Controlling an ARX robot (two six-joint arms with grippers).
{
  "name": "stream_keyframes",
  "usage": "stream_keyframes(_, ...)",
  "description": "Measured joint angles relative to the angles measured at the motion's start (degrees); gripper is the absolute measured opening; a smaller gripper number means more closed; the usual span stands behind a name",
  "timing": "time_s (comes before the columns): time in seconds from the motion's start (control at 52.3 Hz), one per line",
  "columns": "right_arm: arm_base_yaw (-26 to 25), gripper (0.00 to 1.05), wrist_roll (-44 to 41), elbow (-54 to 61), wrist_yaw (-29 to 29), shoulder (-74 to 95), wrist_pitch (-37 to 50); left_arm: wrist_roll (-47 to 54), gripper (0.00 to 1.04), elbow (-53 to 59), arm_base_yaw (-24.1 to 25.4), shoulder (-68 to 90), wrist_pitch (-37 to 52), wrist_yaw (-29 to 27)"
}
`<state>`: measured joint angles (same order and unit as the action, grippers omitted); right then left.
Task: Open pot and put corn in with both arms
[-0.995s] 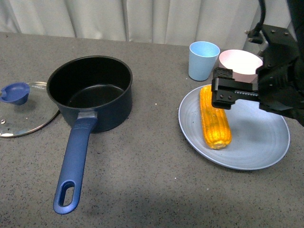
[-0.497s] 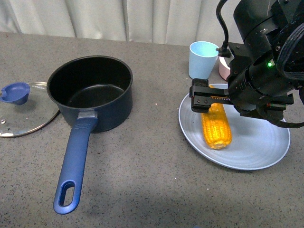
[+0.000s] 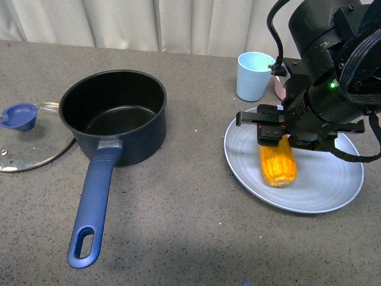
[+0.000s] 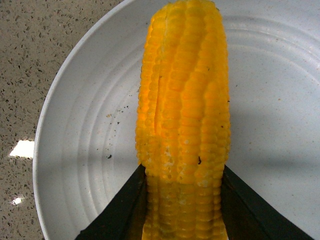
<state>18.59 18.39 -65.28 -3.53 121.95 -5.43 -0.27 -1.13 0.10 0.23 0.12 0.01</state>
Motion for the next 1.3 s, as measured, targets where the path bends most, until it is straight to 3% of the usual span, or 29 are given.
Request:
stream_keyframes(0.153, -1.0, 0.20, 0.9, 1.3, 2.4, -1.0, 0.7, 0.0, 0.98, 0.0, 0.0, 0.0, 0.0, 0.0)
stream_keyframes(0.306, -3.2, 0.11, 4.5, 3.7, 9.8, -4.4, 1.6, 0.0, 0.98, 0.0, 0.0, 0.0, 0.0, 0.0)
stream_keyframes(0.459, -4.1, 0.09, 10.3, 3.0, 19.8, -9.1, 4.4, 0.0, 0.98, 0.0, 0.0, 0.0, 0.0, 0.0)
stream_keyframes(0.631, -1.3, 0.09, 14.7, -2.0, 24.5, -9.1, 5.0, 0.0, 0.98, 0.0, 0.0, 0.0, 0.0, 0.0)
stream_keyframes(1.052, 10.8, 0.08, 21.2, -21.6, 25.5, 1.3, 0.0, 0.0, 0.98, 0.0, 0.0, 0.0, 0.0, 0.0)
stream_keyframes(1.301, 14.3, 0.08, 21.6, -28.8, 25.0, 6.7, -2.9, 0.0, 0.98, 0.0, 0.0, 0.0, 0.0, 0.0)
